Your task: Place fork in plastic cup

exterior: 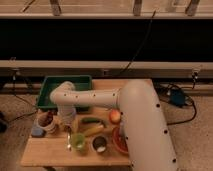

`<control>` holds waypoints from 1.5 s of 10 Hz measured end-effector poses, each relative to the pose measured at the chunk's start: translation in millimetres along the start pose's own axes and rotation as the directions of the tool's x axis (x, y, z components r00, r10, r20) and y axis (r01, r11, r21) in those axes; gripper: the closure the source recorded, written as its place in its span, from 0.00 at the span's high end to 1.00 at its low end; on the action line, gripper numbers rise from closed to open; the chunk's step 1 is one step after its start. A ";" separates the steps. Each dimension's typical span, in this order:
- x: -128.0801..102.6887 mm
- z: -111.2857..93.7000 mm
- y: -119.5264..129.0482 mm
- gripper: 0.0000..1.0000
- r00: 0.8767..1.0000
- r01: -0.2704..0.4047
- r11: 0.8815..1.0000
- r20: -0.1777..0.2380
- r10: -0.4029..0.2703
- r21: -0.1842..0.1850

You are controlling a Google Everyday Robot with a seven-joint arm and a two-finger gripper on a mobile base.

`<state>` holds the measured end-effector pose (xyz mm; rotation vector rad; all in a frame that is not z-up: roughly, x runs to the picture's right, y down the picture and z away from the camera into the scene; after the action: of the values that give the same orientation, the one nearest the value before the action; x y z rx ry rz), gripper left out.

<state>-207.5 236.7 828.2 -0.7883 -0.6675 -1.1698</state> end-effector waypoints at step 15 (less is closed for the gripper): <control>-0.9 -27.3 9.2 0.00 0.999 -0.015 0.999 -0.042 0.017 0.042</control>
<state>-197.4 216.5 810.2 -0.7308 -0.6470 -1.1514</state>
